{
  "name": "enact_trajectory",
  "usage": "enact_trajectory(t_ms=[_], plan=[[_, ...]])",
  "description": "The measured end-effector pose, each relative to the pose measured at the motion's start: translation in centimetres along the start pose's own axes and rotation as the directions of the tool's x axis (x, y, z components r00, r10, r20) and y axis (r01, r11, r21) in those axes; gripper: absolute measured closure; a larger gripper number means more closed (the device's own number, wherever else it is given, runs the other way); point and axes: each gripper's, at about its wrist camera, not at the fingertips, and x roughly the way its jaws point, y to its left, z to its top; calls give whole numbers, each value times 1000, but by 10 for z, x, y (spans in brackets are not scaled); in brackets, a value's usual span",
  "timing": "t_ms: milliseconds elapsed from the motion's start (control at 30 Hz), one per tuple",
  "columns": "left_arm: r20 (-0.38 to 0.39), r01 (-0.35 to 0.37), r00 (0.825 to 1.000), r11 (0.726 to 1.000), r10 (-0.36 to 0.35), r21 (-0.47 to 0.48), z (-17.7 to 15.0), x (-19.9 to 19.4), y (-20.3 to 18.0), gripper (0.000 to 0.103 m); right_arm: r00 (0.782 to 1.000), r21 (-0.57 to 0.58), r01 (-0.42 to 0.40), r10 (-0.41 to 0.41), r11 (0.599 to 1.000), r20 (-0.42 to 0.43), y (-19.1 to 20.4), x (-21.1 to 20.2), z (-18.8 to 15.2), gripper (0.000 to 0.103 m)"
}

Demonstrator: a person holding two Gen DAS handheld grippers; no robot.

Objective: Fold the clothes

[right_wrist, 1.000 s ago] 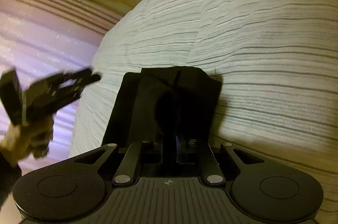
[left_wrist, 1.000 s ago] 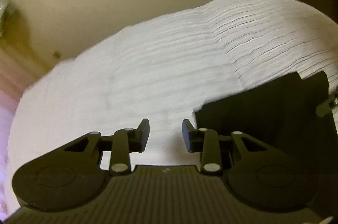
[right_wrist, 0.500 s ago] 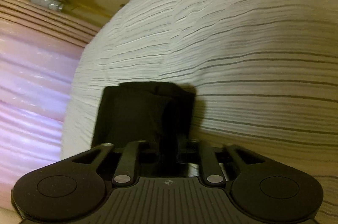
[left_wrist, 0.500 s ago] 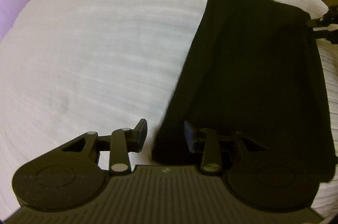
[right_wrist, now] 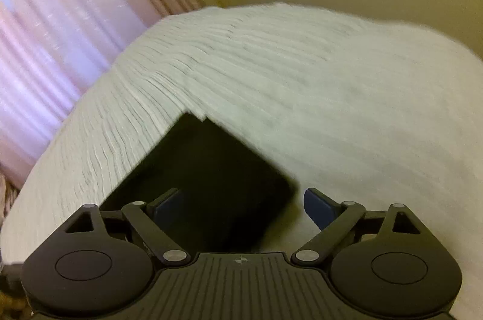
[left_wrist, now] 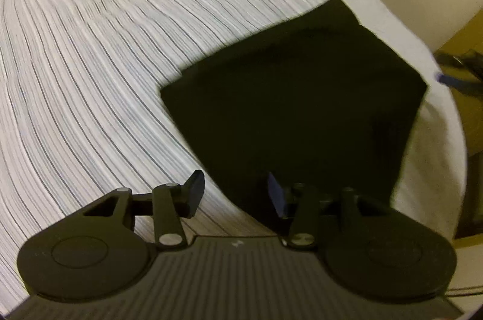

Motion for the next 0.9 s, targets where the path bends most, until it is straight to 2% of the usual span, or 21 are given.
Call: enact_trajectory(t_ms=[67, 133, 200, 300, 367, 400, 433, 467, 500, 567, 633, 700, 767, 900], plan=[[-11, 21, 1000, 999, -22, -44, -14, 4, -8, 58, 994, -39, -64, 61, 997, -86, -6, 27, 26, 12], [-31, 27, 999, 995, -30, -91, -28, 11, -13, 57, 970, -49, -131, 118, 990, -212, -14, 62, 47, 12], [-39, 18, 999, 991, -23, -136, -39, 17, -17, 57, 924, -56, -168, 137, 984, -358, -16, 100, 55, 12], [-28, 10, 999, 977, -16, -212, -49, 20, -18, 56, 820, -60, -221, 152, 973, -551, -20, 153, 67, 13], [-18, 6, 1000, 965, -11, -262, -53, 19, -17, 57, 788, -85, -234, 138, 968, -601, -19, 172, 66, 13], [-15, 2, 1000, 961, -6, -275, -56, 18, -18, 57, 773, -70, -247, 153, 967, -616, -19, 178, 65, 19], [-13, -3, 1000, 961, -1, -278, -57, 16, -19, 57, 758, -54, -257, 167, 965, -630, -19, 183, 65, 40], [-15, -10, 1000, 961, 6, -277, -60, 15, -20, 57, 751, -41, -259, 175, 965, -637, -19, 184, 64, 48], [-19, -12, 1000, 961, 7, -278, -61, 14, -22, 57, 753, -38, -254, 173, 966, -635, -20, 182, 63, 53], [-26, -15, 1000, 960, 8, -280, -64, 12, -24, 57, 760, 32, -261, 226, 965, -610, -28, 170, 63, 82], [-32, -14, 999, 960, 5, -278, -69, 6, -22, 57, 770, 122, -266, 287, 956, -571, -40, 154, 64, 88], [-32, 5, 999, 963, -14, -270, -72, 0, -27, 57, 791, 162, -260, 306, 952, -530, -44, 130, 58, 89], [-30, 16, 999, 965, -25, -261, -77, -8, -32, 57, 817, 189, -232, 297, 954, -495, -48, 105, 49, 90], [-20, 40, 999, 970, -46, -241, -91, -26, -38, 56, 882, 298, -152, 265, 943, -389, -66, 43, 15, 91]])
